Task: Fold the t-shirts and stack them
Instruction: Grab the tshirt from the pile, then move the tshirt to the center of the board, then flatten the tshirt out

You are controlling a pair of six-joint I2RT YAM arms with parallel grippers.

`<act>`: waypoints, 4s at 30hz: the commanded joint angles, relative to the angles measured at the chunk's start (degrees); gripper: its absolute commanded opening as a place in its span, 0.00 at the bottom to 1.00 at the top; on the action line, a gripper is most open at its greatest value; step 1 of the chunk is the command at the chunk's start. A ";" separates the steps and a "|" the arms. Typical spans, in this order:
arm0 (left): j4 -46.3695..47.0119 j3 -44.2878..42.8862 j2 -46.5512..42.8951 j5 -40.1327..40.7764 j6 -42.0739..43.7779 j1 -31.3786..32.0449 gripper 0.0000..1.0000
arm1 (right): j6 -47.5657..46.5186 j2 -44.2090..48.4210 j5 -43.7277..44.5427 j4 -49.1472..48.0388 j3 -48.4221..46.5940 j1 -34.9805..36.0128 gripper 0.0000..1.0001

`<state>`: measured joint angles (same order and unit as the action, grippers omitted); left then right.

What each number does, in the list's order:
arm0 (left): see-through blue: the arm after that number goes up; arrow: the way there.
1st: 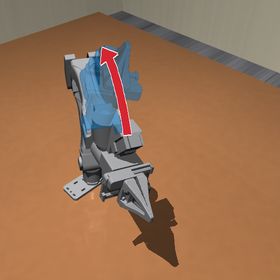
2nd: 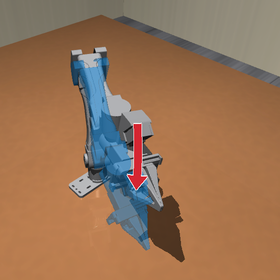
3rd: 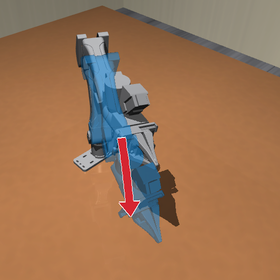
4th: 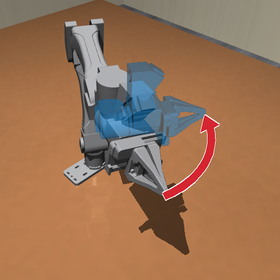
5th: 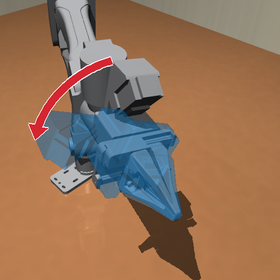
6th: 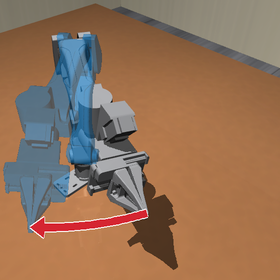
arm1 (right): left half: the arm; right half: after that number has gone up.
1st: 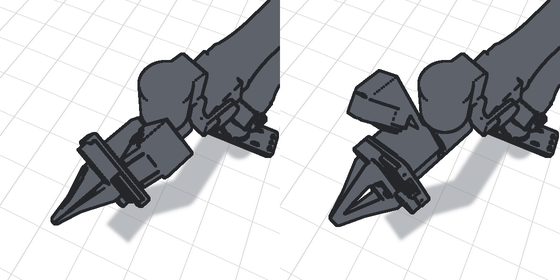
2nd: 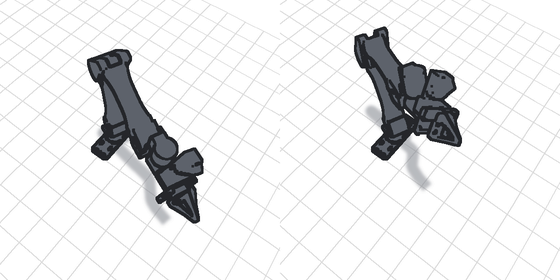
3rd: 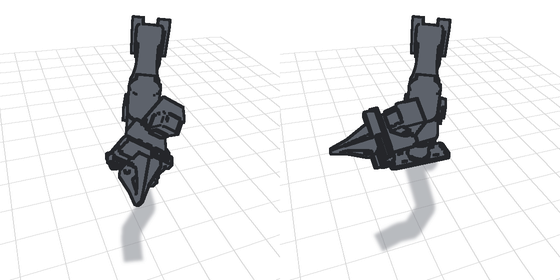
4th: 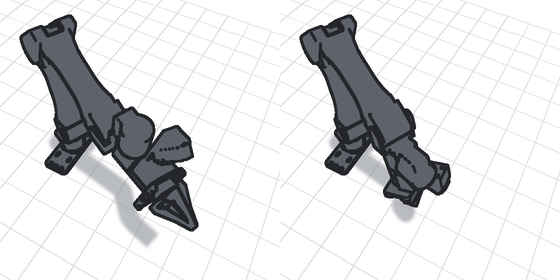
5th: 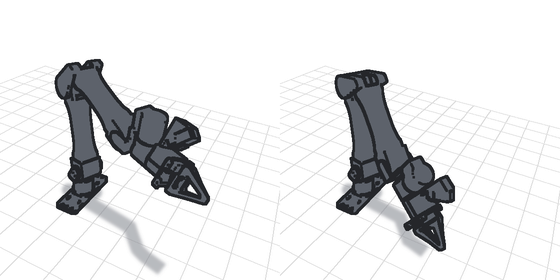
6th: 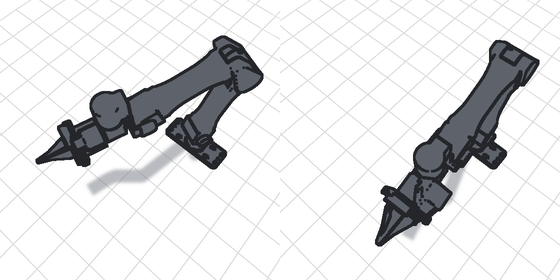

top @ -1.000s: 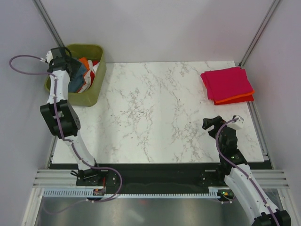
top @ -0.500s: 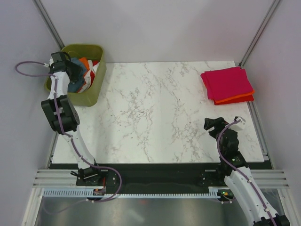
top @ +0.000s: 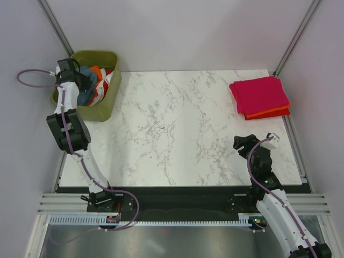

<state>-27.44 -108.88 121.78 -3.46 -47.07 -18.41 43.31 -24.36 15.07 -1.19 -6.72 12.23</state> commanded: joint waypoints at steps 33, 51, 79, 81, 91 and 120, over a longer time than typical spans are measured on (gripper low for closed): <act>20.06 1.54 -44.23 8.98 -18.68 50.23 0.02 | -1.56 4.84 -1.62 1.02 -0.40 0.08 0.72; 19.44 72.14 -68.78 14.20 -2.98 50.93 0.89 | -7.27 1.35 -14.95 -1.44 -1.80 0.08 0.70; 1.97 29.99 -18.08 29.39 19.56 81.78 0.83 | -9.30 -10.37 -7.27 20.51 -18.24 0.60 0.38; -0.41 27.24 -13.35 30.62 20.00 81.78 0.82 | -9.30 -5.54 -5.58 21.66 -17.89 0.52 0.38; -5.69 17.39 -3.39 29.39 19.56 81.43 0.41 | -6.92 3.53 -3.29 23.60 -16.22 0.52 0.38; 2.74 58.25 -67.99 0.83 14.20 46.45 0.02 | -12.81 -24.77 -39.07 0.31 -16.74 11.57 0.66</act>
<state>-25.54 -51.94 54.17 0.60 -30.70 28.80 32.29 -47.90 -22.52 2.13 -21.56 20.27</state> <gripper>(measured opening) 0.044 0.664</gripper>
